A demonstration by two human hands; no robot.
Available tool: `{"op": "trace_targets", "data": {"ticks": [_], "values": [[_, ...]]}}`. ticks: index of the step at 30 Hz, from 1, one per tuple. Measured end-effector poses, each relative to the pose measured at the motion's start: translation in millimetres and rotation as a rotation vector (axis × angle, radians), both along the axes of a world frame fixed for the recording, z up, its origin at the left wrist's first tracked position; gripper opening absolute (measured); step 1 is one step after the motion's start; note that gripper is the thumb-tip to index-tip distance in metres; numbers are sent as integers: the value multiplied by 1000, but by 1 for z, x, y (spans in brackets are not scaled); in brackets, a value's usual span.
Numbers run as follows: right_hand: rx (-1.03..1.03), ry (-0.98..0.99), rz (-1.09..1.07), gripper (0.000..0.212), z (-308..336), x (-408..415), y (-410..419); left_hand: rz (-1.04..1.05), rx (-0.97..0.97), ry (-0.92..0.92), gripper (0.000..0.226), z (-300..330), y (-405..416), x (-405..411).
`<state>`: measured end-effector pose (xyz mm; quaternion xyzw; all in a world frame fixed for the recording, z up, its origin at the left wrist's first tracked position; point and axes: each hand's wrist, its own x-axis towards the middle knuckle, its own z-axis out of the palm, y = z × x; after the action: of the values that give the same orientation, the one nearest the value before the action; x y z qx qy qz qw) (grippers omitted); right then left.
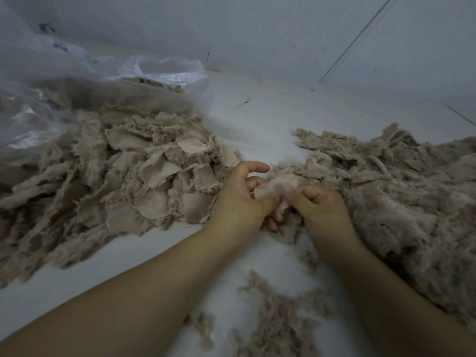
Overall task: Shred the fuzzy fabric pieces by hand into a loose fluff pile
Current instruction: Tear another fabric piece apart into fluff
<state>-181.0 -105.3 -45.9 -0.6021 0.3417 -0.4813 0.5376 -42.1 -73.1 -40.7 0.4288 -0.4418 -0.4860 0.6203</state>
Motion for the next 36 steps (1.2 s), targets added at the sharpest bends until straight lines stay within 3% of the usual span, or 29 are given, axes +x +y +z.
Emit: {"op": "trace_targets", "data": {"ticks": [4, 7, 12, 15, 18, 20, 26, 29, 32, 34, 36], "values": [[-22, 49, -96, 17, -6, -3, -7, -19, 130, 93, 21, 2, -3, 3], [-32, 17, -64, 13, -4, -2, -4, -68, 164, 52, 6, 2, -4, 4], [11, -13, -17, 30, -3, -2, -5, -102, 169, 45, 21, 1, -3, 6], [-57, 67, -62, 29, -1, -1, -5, -127, 147, -52, 14, 3, -4, 7], [-93, 104, -81, 21, -2, -2, -5, -79, 155, -141, 25, 2, -5, 6], [-61, 106, -88, 14, -2, -2, -5, -24, 167, -105, 32, 0, -6, 6], [-15, 57, -143, 19, -4, -2, -8, -4, 190, 140, 34, 4, -7, 5], [-3, 22, -86, 30, -4, -4, -7, -156, 216, -7, 37, 8, -4, 9], [18, -15, -170, 32, -6, -1, -6, -215, 218, -177, 41, 7, -1, 8], [27, -25, -237, 37, -7, 1, -9, -52, 142, -41, 41, 7, -4, 11], [40, -55, -255, 42, -8, 2, -11, 133, -19, 179, 22, 12, -10, 19]]}}
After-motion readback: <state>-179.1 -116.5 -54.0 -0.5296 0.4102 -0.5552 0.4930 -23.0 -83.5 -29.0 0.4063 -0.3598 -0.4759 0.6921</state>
